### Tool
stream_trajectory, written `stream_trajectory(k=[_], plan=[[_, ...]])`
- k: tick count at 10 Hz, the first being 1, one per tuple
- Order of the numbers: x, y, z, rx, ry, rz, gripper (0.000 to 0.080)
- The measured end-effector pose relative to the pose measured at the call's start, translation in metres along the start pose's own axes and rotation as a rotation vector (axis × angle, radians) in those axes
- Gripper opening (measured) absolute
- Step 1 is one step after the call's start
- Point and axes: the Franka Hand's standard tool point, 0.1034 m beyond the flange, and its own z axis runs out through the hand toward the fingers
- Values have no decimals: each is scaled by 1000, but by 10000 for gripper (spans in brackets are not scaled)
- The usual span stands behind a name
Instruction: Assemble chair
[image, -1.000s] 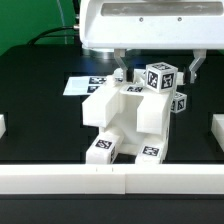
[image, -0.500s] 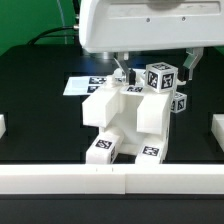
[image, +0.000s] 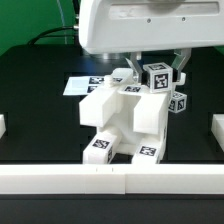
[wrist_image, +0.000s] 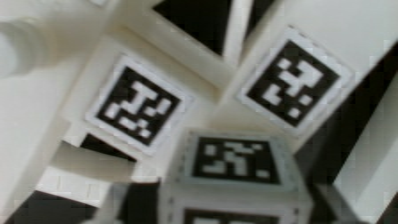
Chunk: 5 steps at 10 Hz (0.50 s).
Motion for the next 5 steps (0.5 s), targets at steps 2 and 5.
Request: stream_trajectory(k=[2, 5], plan=[[-1, 2, 0, 2, -1, 39, 269], [-1, 3, 1, 10, 0, 361, 269]])
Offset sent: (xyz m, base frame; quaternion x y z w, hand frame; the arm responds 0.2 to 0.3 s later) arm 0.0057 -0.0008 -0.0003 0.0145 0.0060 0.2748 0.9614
